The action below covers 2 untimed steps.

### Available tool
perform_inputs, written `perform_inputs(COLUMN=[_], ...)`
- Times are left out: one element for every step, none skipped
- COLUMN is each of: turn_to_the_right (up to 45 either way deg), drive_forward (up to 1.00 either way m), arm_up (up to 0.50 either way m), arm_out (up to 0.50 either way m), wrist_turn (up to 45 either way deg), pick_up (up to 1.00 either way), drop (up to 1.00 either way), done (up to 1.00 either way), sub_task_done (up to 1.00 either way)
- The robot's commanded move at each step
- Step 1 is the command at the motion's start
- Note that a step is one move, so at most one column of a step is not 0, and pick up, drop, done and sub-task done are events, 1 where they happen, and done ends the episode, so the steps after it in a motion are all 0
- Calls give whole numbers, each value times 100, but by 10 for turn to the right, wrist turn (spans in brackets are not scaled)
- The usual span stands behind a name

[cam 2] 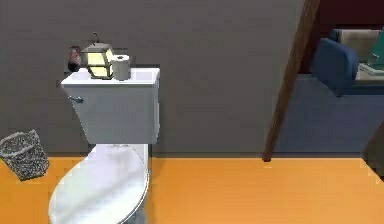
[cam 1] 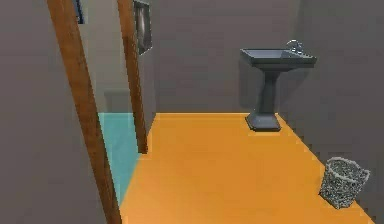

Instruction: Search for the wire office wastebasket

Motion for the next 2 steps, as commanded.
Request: perform_inputs(turn_to_the_right=[0,450], drive_forward=[80,0], arm_up=[0,0], arm_out=[0,0], wrist_turn=[0,0], pick_up=[0,0], drop=[0,0], done=[0,0], sub_task_done=[0,0])
